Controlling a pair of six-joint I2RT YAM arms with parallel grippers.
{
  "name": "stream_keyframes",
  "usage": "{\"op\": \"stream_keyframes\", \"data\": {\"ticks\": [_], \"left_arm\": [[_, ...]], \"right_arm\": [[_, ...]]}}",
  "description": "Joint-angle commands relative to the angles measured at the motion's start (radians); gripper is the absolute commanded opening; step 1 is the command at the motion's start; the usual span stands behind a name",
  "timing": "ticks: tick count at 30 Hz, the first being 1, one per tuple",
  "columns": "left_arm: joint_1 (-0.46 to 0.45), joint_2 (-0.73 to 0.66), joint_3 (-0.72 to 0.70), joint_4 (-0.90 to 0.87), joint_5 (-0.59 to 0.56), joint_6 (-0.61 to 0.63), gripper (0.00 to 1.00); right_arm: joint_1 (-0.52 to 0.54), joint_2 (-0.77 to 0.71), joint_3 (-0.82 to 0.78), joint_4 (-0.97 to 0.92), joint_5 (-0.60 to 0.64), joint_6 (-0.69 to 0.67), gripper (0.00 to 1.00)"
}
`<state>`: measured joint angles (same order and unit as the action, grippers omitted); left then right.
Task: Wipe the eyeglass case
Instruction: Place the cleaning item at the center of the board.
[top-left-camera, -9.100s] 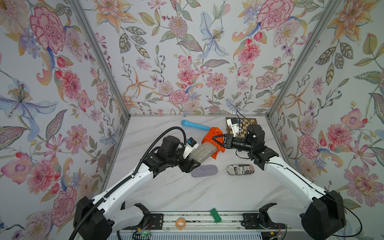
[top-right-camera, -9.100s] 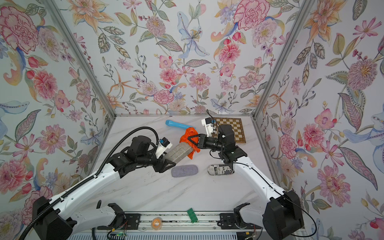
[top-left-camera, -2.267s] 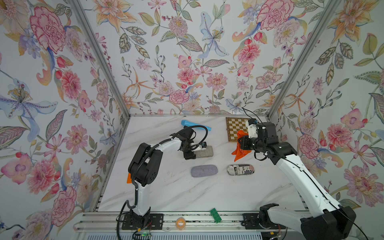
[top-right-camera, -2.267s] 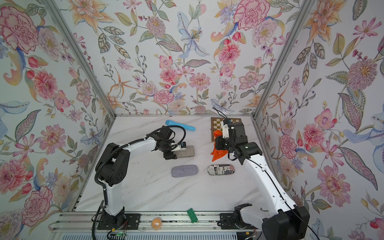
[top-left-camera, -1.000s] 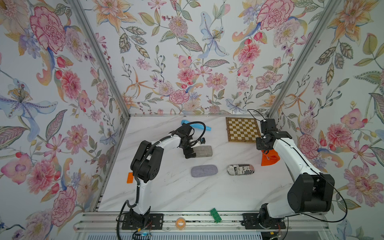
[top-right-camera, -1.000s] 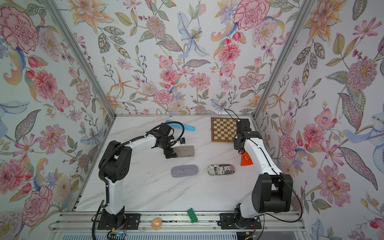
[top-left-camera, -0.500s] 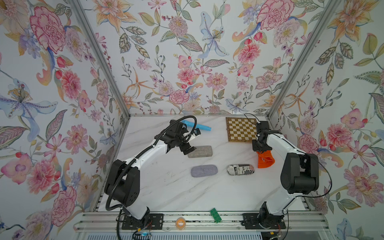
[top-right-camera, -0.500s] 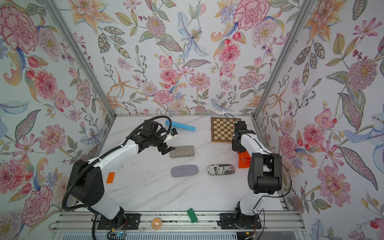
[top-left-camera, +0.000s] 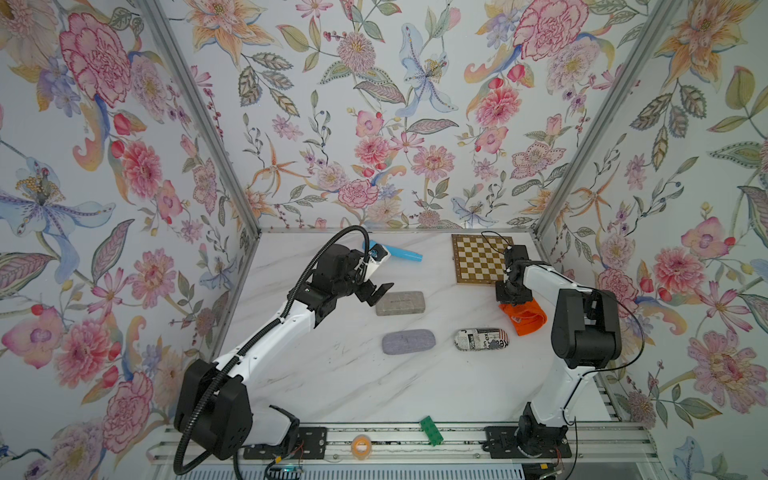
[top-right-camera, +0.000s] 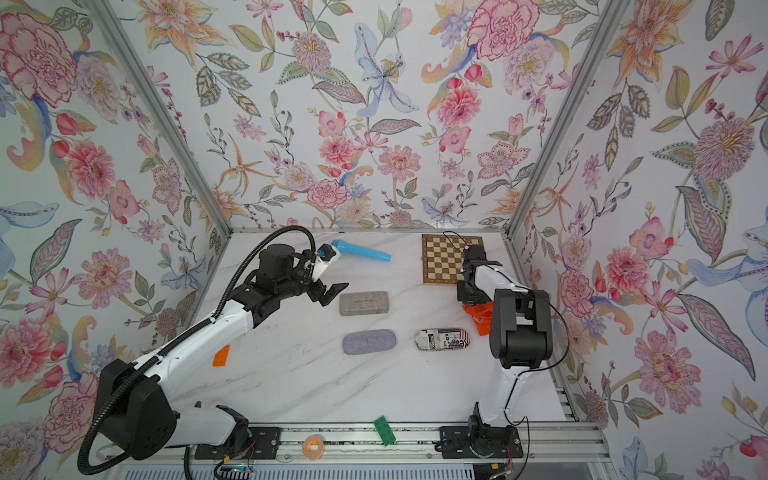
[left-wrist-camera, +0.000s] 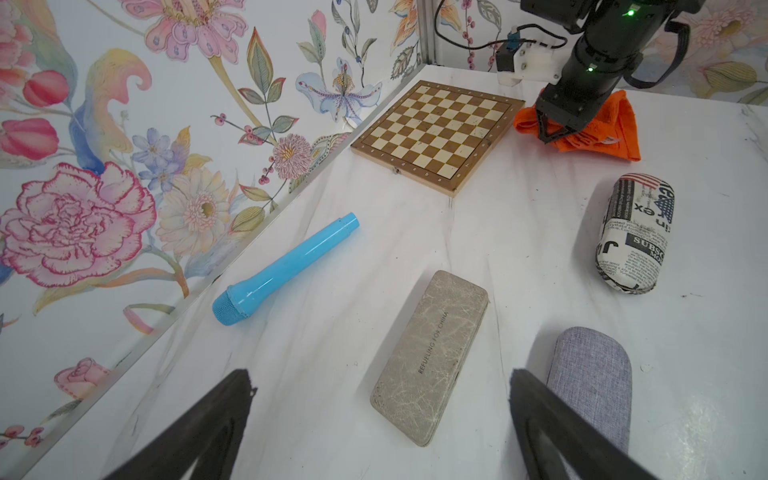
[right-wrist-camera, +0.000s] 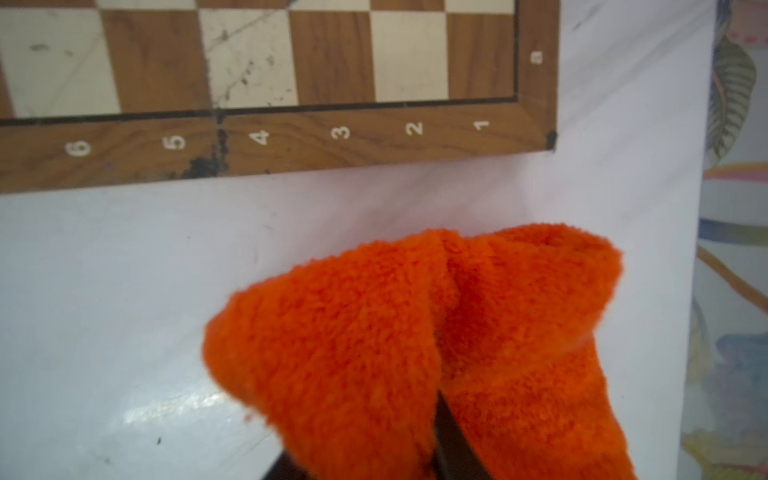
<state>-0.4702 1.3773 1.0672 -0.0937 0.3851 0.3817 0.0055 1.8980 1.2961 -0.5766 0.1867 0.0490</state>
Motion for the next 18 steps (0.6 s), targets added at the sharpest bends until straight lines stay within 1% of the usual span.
{"op": "stream_keyframes", "data": {"ticks": [1,3,5,7,11,16,18], "left_arm": [[0.005,-0.049,-0.032,-0.012,-0.051,-0.109,0.99],[0.005,-0.073,-0.049,0.001,-0.048,-0.129,0.99],[0.005,-0.093,-0.052,-0.004,-0.048,-0.132,0.99],[0.004,-0.107,-0.049,-0.01,-0.056,-0.128,0.99],[0.005,-0.105,-0.034,-0.028,-0.066,-0.121,0.99],[0.007,-0.085,-0.008,-0.056,-0.085,-0.171,0.99],[0.004,-0.076,0.019,-0.093,-0.073,-0.169,0.99]], "right_arm": [[-0.011,-0.037,0.009,0.007,-0.124,0.045,0.44],[-0.017,-0.066,0.005,-0.003,-0.147,0.055,0.51],[-0.019,-0.098,0.003,-0.022,-0.138,0.058,0.54],[-0.016,-0.13,0.004,-0.042,-0.136,0.06,0.6],[-0.012,-0.181,0.009,-0.069,-0.148,0.071,0.62],[-0.001,-0.241,0.02,-0.093,-0.148,0.075,0.64],[-0.001,-0.251,0.031,-0.11,-0.142,0.075,0.65]]}}
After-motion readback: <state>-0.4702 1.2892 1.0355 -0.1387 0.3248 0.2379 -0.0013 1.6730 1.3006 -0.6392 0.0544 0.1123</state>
